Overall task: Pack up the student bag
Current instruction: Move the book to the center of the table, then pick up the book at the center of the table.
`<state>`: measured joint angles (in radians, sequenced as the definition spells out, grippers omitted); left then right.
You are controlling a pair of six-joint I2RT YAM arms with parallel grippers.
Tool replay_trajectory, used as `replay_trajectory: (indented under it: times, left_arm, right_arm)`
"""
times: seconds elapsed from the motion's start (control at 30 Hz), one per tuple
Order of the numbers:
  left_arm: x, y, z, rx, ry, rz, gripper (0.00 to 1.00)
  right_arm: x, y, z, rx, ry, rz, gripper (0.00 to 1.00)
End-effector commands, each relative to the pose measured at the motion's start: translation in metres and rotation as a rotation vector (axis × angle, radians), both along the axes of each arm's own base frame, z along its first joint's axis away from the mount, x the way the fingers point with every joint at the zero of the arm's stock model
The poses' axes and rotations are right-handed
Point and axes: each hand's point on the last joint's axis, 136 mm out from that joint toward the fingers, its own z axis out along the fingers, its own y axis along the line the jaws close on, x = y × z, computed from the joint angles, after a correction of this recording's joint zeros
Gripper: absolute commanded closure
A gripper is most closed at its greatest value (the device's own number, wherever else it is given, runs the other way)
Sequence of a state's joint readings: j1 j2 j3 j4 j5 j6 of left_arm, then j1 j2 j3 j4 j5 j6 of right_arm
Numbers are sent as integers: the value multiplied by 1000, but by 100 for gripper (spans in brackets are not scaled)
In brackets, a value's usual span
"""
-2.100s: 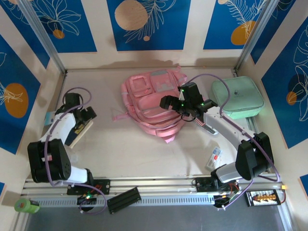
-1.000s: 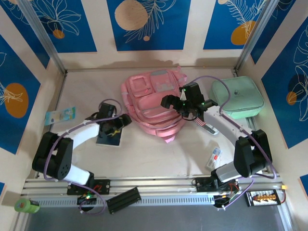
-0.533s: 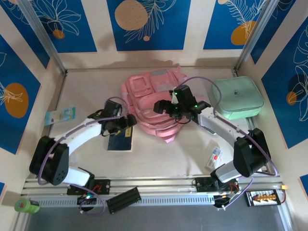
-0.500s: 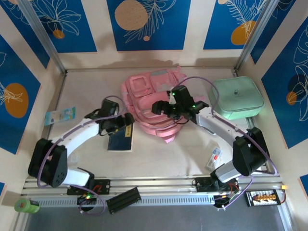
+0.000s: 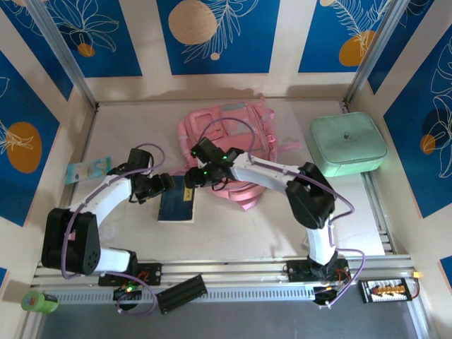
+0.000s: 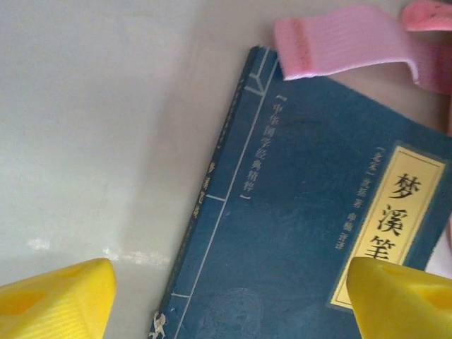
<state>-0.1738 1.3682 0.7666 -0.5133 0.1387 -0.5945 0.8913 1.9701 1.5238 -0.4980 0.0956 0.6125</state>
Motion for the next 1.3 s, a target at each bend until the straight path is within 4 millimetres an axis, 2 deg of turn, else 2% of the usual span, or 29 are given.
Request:
replay_trajectory:
  times: [0.0, 0.2, 0.33, 0.6, 0.7, 0.9, 1.07, 1.27]
  left_arm:
    - [-9, -4, -13, -24, 49, -47, 21]
    - [-10, -5, -23, -14, 83, -68, 29]
    - [-12, -4, -30, -14, 102, -62, 33]
    - [-21, -20, -28, -105, 116, -104, 35]
    - [-22, -35, -20, -194, 105, -128, 34]
    - [-21, -50, -9, -289, 83, -155, 35]
    - [-12, -72, 19, -439, -6, -185, 37]
    - [-8, -77, 47, -489, -67, -192, 42]
  right_arm:
    - [0, -12, -22, -158, -27, 28, 50]
    - [-4, 8, -53, -171, 27, 95, 56]
    - [-5, 17, -65, -155, 55, 124, 58]
    - [2, -8, -91, -237, 70, 72, 68]
    - [6, -19, -101, -290, 54, 68, 71]
    - [3, -22, -113, -311, 63, 82, 74]
    - [-2, -22, -121, -309, 90, 90, 75]
    - [-5, -28, -129, -319, 117, 77, 78]
